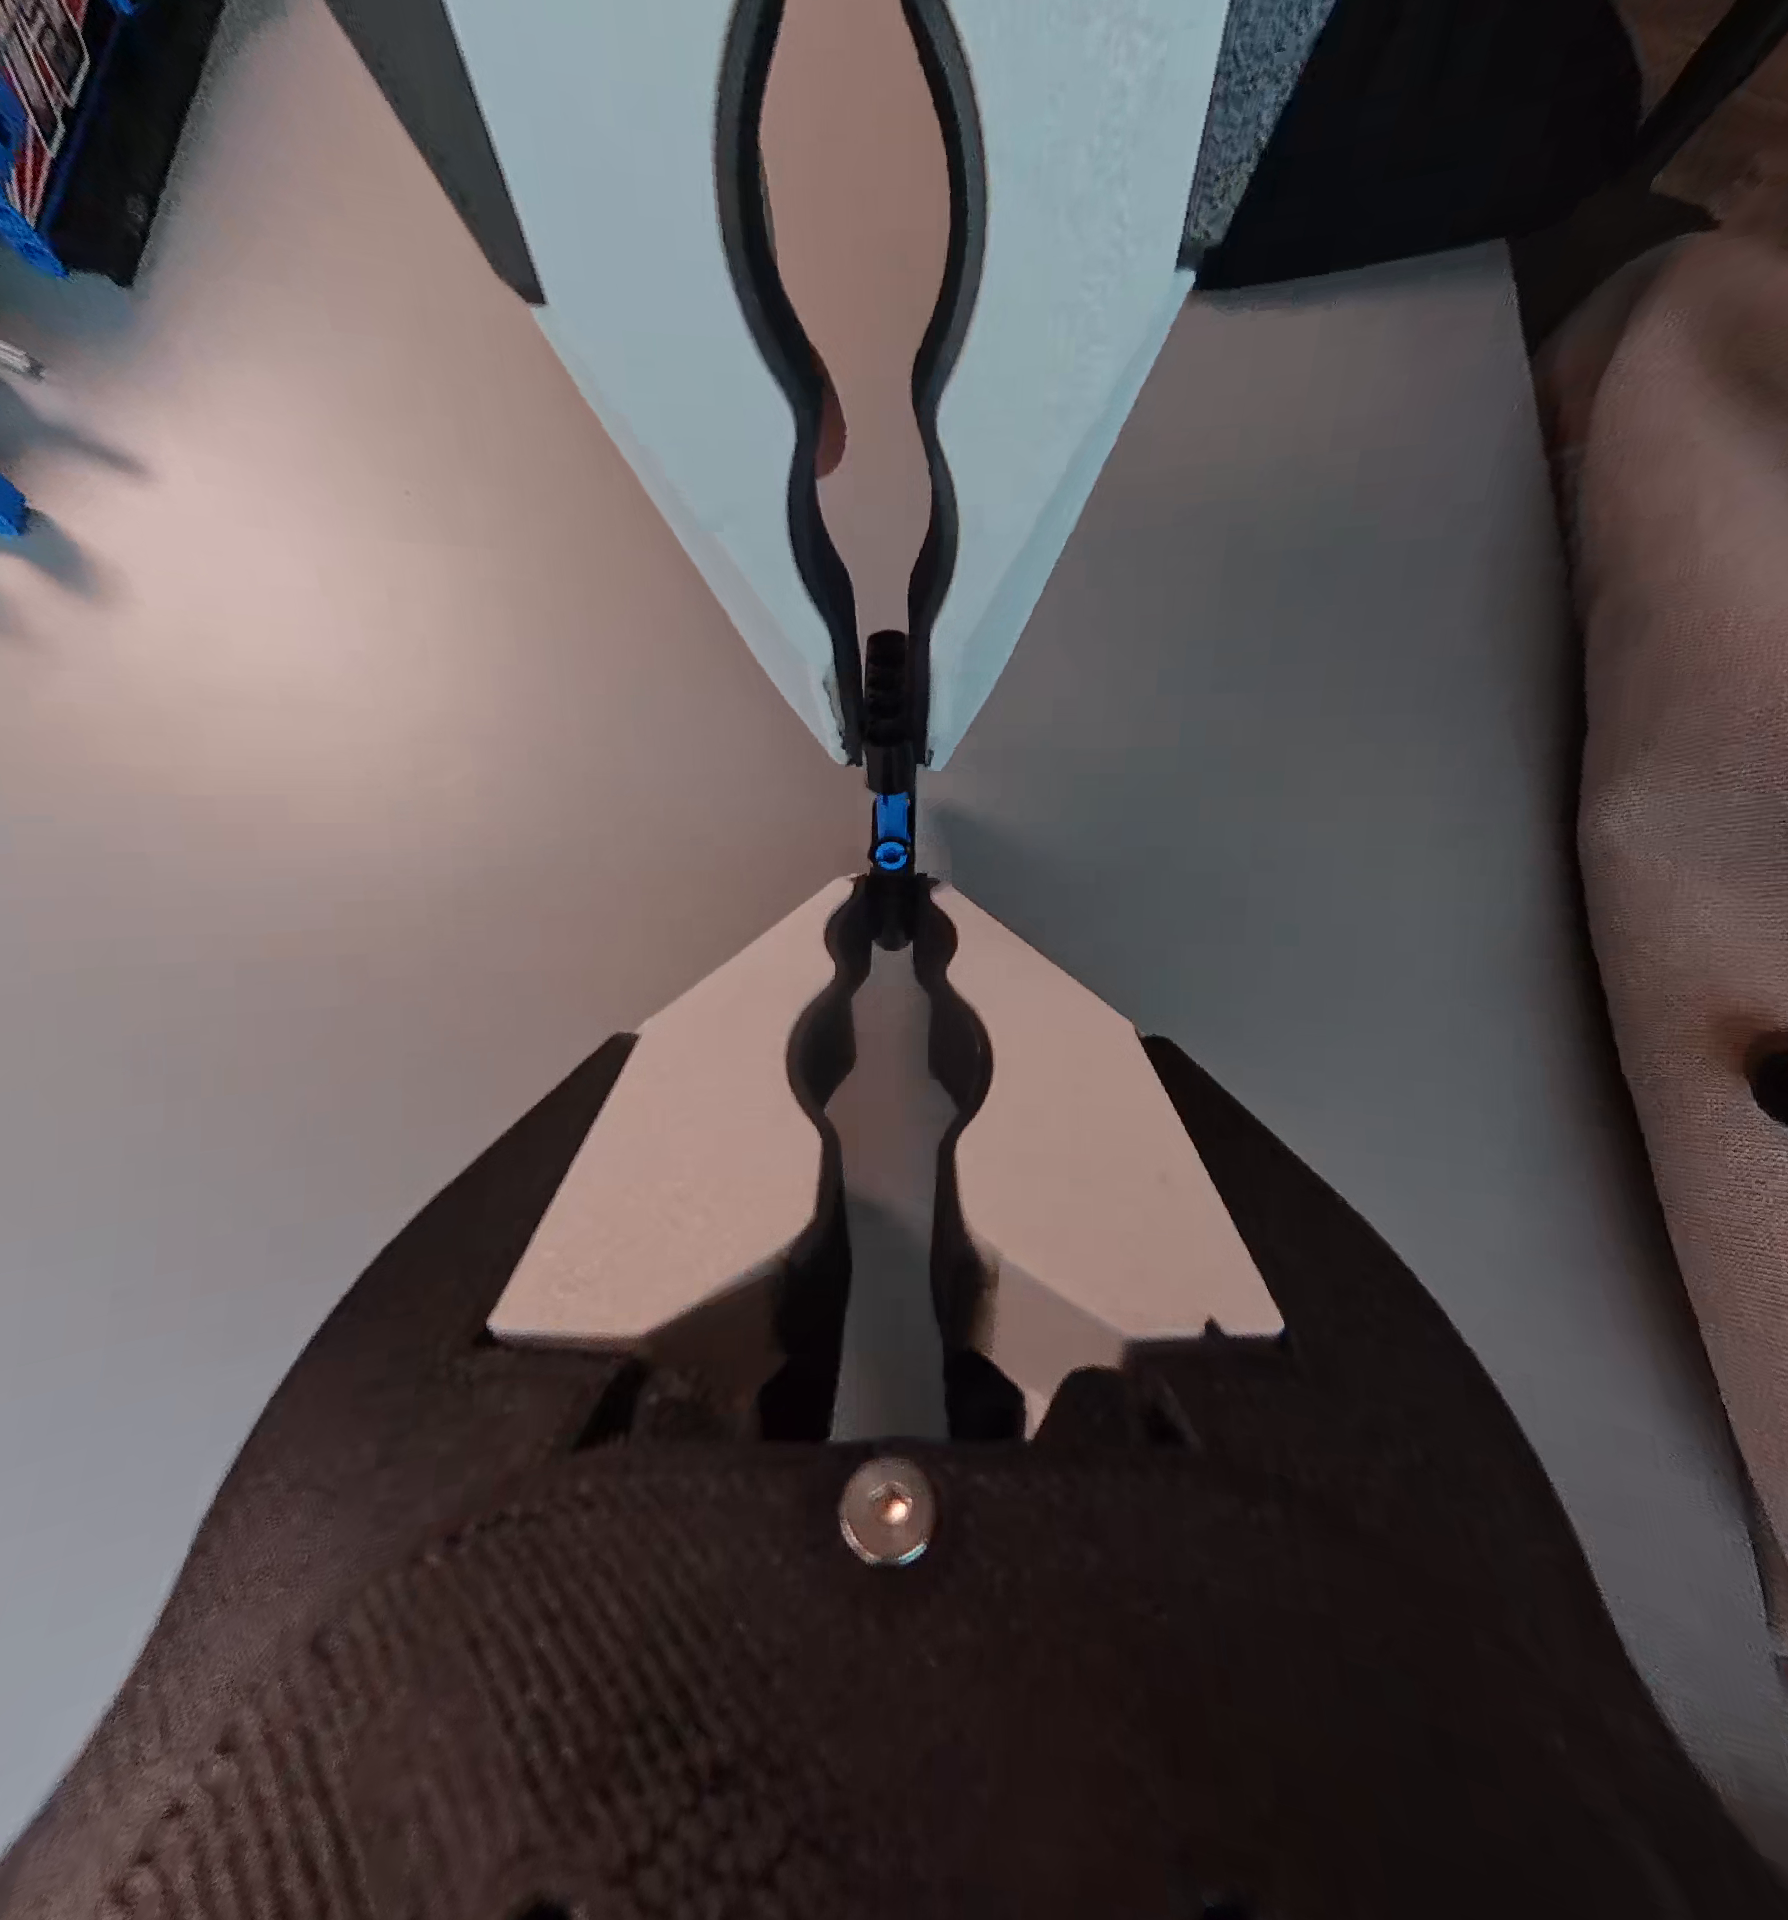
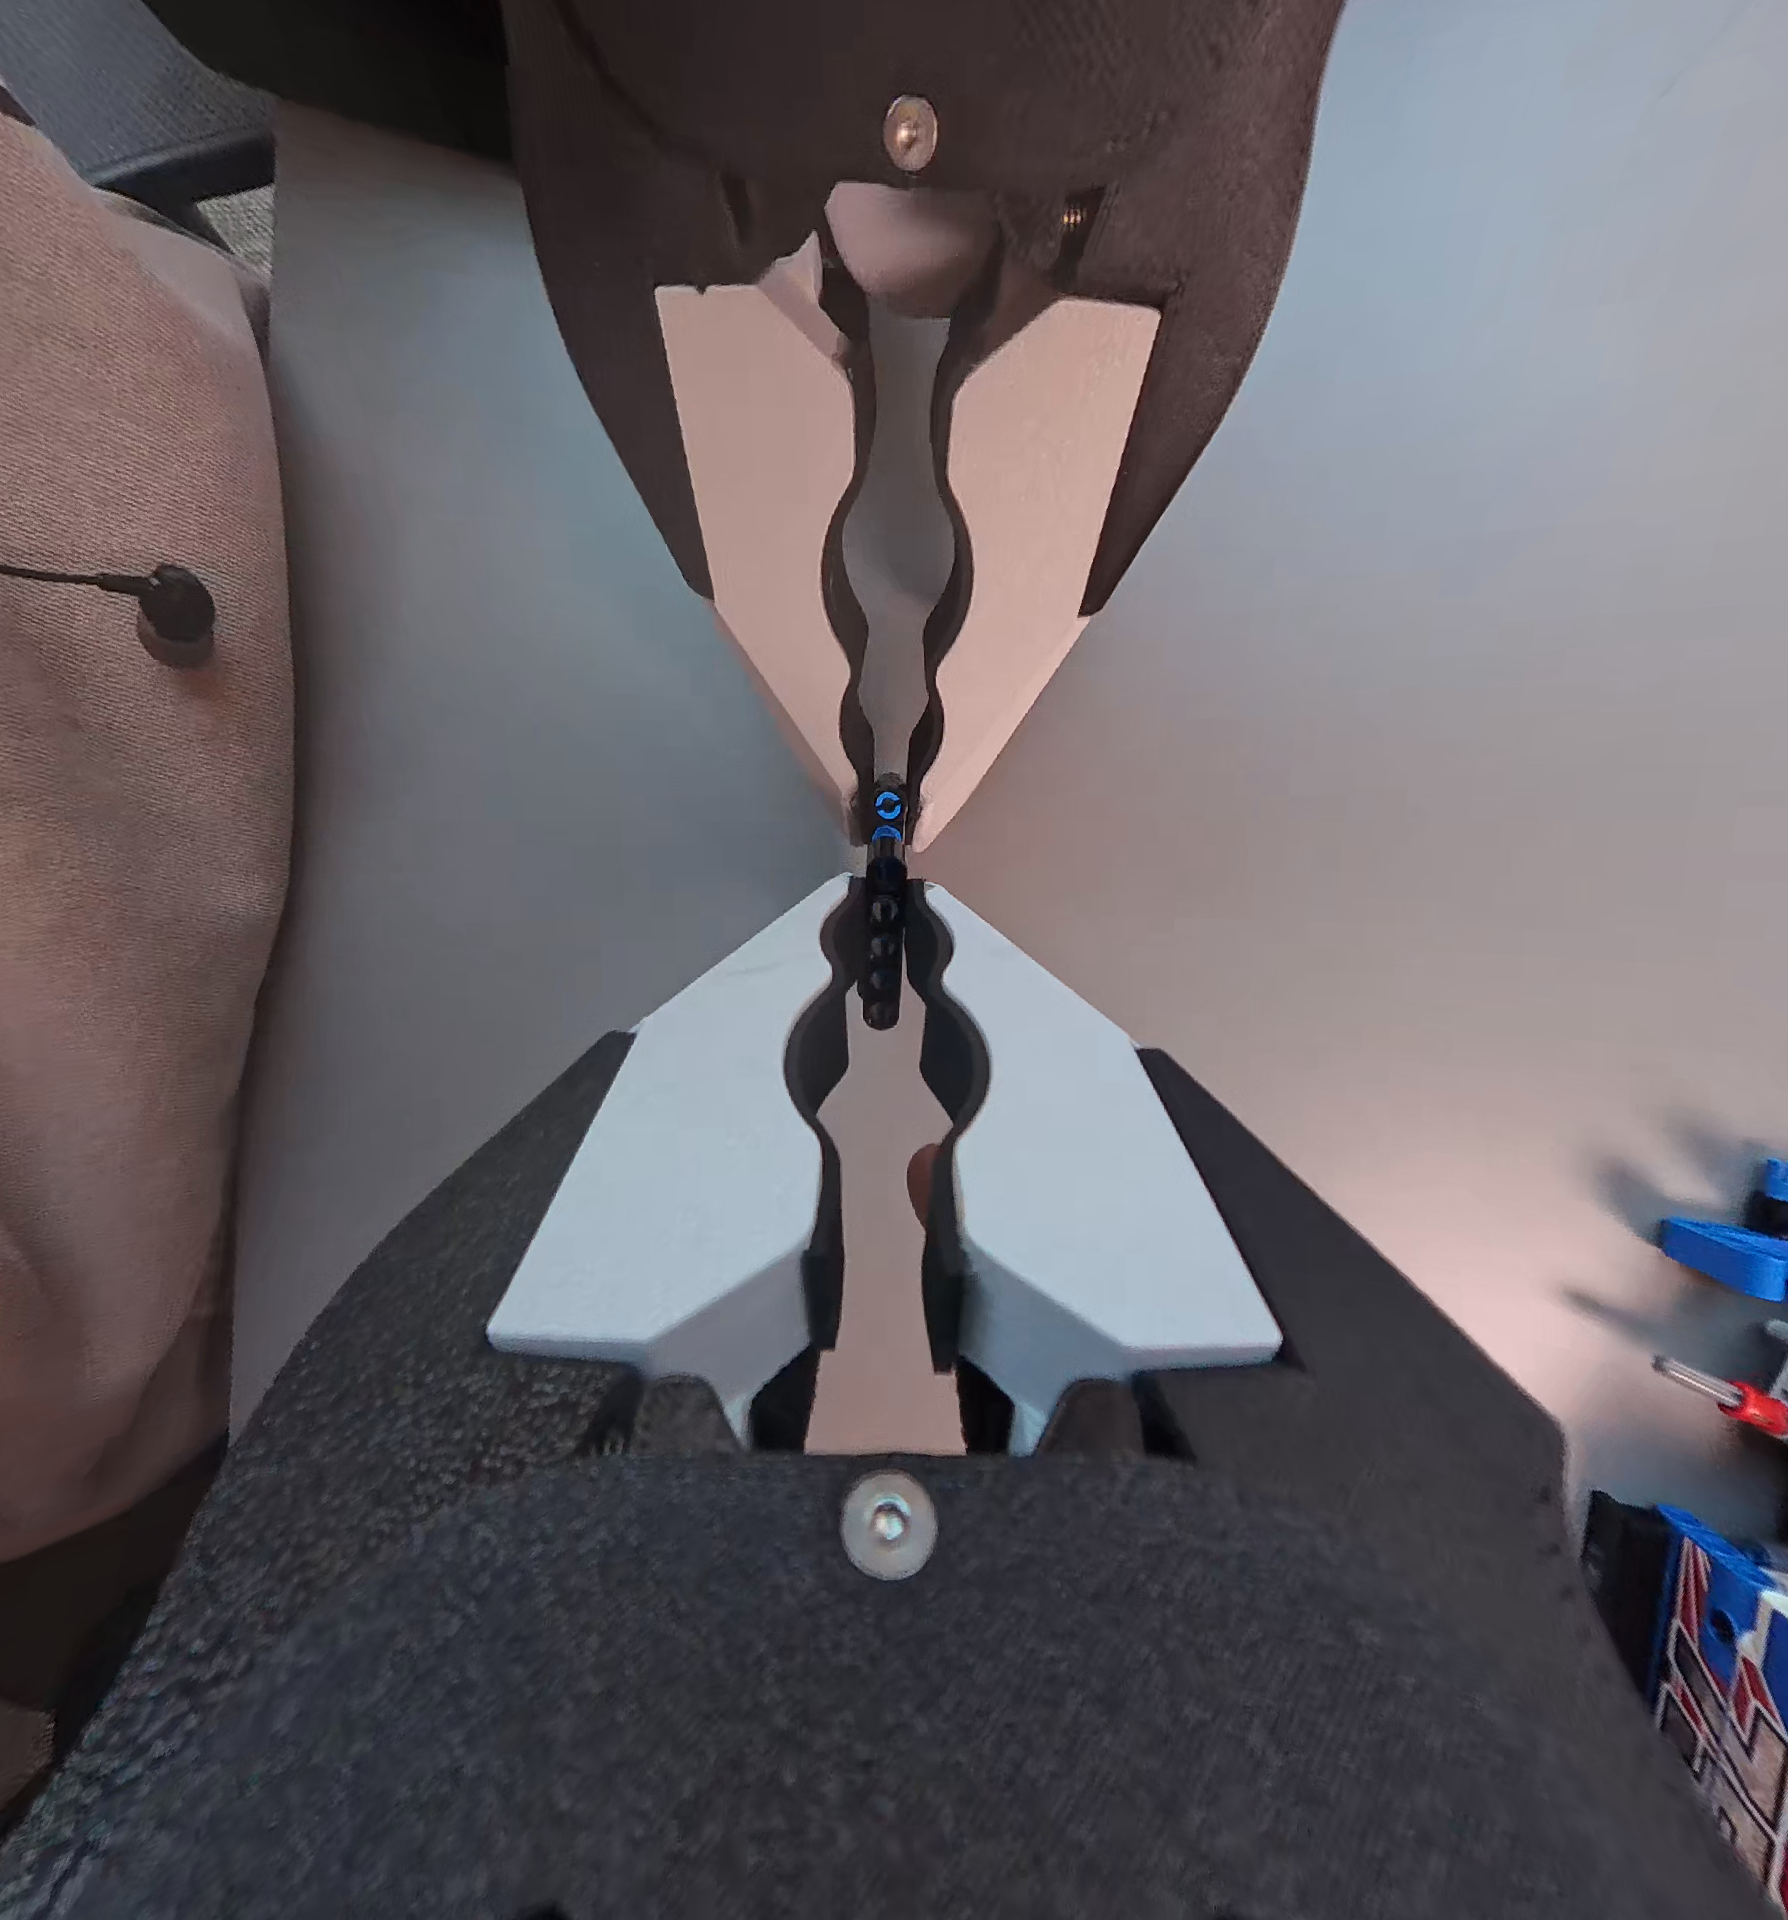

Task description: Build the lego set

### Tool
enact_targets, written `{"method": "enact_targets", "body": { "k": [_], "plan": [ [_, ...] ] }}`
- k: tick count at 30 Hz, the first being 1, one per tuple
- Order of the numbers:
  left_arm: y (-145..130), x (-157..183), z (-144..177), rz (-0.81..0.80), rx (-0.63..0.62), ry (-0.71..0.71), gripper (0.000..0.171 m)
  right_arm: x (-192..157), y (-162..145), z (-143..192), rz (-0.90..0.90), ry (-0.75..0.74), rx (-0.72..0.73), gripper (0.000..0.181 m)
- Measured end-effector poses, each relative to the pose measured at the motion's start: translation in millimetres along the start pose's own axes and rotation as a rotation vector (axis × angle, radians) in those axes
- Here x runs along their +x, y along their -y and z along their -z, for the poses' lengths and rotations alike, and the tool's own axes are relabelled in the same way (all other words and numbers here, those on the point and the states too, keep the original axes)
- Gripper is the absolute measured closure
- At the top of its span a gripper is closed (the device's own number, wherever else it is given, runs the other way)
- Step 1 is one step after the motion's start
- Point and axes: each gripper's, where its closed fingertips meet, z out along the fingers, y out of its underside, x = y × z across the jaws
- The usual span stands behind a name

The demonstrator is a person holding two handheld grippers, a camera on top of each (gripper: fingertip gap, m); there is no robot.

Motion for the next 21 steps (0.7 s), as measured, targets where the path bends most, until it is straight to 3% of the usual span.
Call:
{"method": "enact_targets", "body": {
  "k": [9, 21],
  "plan": [
    [23, -2, 12, 0.066, 0.230, -0.067, 0.166, 4, 3, 21, -0.164, 0.055, 0.214, 0.176],
    [59, -17, 37, 0.298, 0.579, -0.142, 0.166, 17, 9, 47, -0.440, 0.094, 0.749, 0.176]
  ]
}}
